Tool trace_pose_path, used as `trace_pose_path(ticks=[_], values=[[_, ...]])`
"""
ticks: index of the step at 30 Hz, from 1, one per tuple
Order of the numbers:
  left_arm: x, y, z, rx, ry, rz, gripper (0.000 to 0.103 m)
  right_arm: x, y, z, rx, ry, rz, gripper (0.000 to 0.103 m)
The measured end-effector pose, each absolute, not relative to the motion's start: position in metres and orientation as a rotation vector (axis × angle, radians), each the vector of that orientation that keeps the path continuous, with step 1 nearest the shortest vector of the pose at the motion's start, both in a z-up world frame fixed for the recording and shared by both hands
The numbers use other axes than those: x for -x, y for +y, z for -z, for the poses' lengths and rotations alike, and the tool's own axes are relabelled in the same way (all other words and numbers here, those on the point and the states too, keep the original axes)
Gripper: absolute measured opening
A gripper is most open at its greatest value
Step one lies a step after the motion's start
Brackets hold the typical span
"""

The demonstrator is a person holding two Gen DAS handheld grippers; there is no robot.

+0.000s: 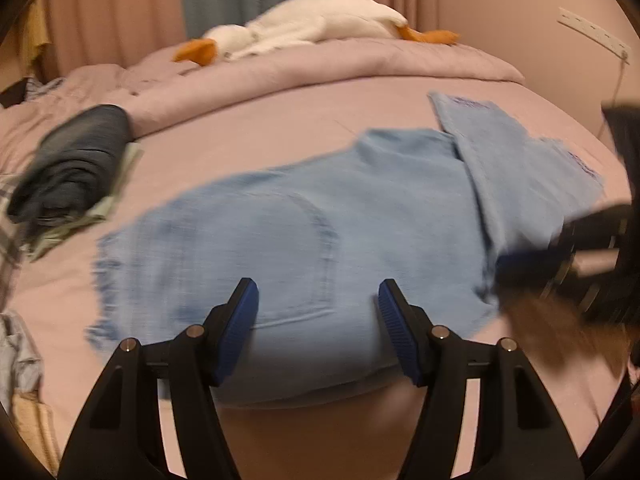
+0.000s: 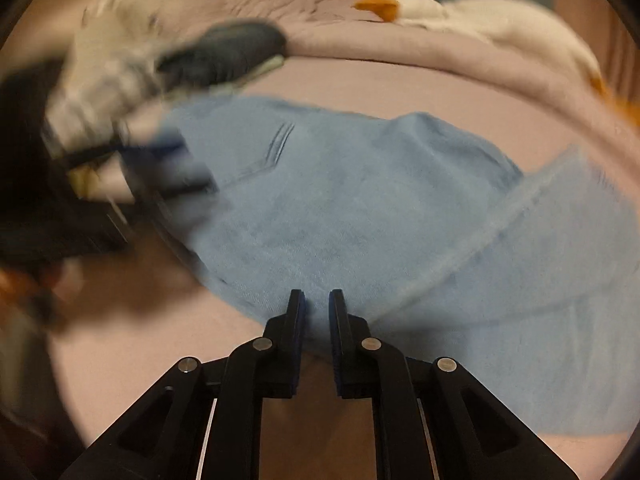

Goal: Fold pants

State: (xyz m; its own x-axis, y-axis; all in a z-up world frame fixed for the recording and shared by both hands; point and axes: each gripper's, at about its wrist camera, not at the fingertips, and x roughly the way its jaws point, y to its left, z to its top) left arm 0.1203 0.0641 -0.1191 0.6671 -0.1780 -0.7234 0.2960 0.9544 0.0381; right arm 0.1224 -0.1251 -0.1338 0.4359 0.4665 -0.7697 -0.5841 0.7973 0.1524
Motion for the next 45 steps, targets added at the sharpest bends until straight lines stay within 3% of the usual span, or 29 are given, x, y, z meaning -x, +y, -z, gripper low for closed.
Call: trace_pose_path(ticks=[1, 3, 4, 12, 18, 20, 21, 22, 23, 28, 35, 39, 44, 45], values=[[-0.121, 0.06, 0.121, -0.153, 0.802, 0.287, 0.063, -0.125, -0.141, 0.127, 0.075, 0.903, -0.661, 0.019], [-0.124, 0.051, 0.123, -0.135, 0.81, 0.322, 0.063, -0.138, -0.179, 0.111, -0.025, 0.879, -0.603, 0.04], [-0.128, 0.049, 0.123, -0.119, 0.813, 0.338, 0.063, -0.144, -0.191, 0.107, -0.048, 0.877, -0.569, 0.042], [-0.156, 0.023, 0.132, 0.061, 0.851, 0.397, 0.064, -0.269, -0.247, 0.091, -0.178, 0.966, -0.219, 0.044], [-0.154, 0.003, 0.142, -0.042, 0.863, 0.357, 0.071, -0.337, -0.217, 0.113, -0.069, 1.072, -0.041, 0.047], [-0.154, 0.003, 0.143, -0.038, 0.863, 0.361, 0.073, -0.349, -0.213, 0.13, -0.026, 1.127, 0.026, 0.047], [-0.153, 0.003, 0.143, -0.03, 0.862, 0.366, 0.074, -0.347, -0.209, 0.131, 0.012, 1.097, 0.04, 0.042], [-0.153, 0.004, 0.143, -0.025, 0.861, 0.368, 0.074, -0.344, -0.205, 0.13, 0.042, 1.07, 0.058, 0.032], [-0.153, 0.005, 0.143, -0.024, 0.861, 0.369, 0.074, -0.341, -0.204, 0.129, 0.045, 1.055, 0.057, 0.007], [-0.155, 0.004, 0.145, -0.039, 0.861, 0.363, 0.074, -0.313, -0.228, 0.106, -0.133, 0.975, -0.005, 0.005], [-0.157, 0.004, 0.147, -0.047, 0.862, 0.36, 0.074, -0.164, -0.346, 0.037, -0.472, 0.648, -0.081, 0.005], [-0.157, 0.001, 0.148, -0.063, 0.862, 0.351, 0.075, -0.089, -0.397, 0.084, -0.596, 0.673, -0.004, 0.005], [-0.158, -0.002, 0.148, -0.085, 0.868, 0.333, 0.075, -0.071, -0.44, 0.16, -0.9, 0.736, -0.009, 0.009], [-0.158, -0.001, 0.148, -0.085, 0.868, 0.332, 0.075, -0.074, -0.445, 0.159, -0.936, 0.711, -0.025, 0.015]])
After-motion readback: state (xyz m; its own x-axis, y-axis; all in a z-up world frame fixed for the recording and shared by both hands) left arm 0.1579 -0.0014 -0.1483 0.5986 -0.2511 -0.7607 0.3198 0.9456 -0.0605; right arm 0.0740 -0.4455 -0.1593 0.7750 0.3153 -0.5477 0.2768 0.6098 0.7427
